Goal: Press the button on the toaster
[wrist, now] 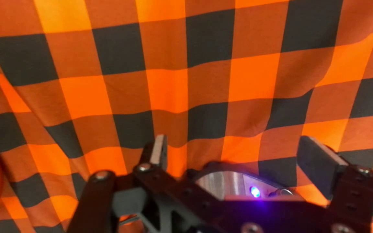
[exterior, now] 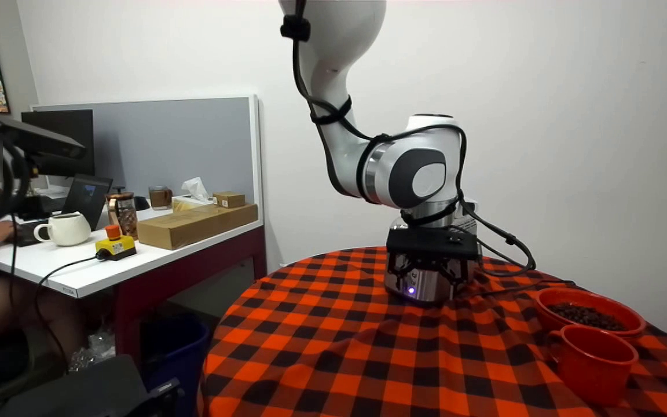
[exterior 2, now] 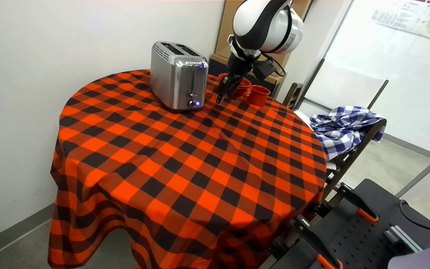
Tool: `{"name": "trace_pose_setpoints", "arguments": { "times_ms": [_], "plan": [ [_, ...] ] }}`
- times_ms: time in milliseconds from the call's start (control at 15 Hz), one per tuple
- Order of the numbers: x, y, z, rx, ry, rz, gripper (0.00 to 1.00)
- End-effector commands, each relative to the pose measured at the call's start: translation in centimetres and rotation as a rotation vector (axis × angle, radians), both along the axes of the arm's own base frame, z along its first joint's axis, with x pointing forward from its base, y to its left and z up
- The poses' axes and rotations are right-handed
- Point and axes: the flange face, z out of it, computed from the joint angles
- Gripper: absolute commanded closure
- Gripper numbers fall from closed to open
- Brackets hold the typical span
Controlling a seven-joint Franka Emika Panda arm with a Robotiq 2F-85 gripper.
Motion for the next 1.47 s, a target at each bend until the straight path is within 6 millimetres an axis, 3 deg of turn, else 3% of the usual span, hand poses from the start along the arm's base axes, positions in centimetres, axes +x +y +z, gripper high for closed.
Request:
{"name": "trace_pose_setpoints", "arguments": {
  "times_ms": [0,667,1400],
  "plan": [
    [1.2,0.3,-1.3,0.016,-0.073,0.039,0.00],
    [3.0,0.9,-4.2,0.023,-0.227,0.066,0.00],
    [3.6,1.3,-4.9,0.057,-0.341,0.111,0.00]
  ]
}}
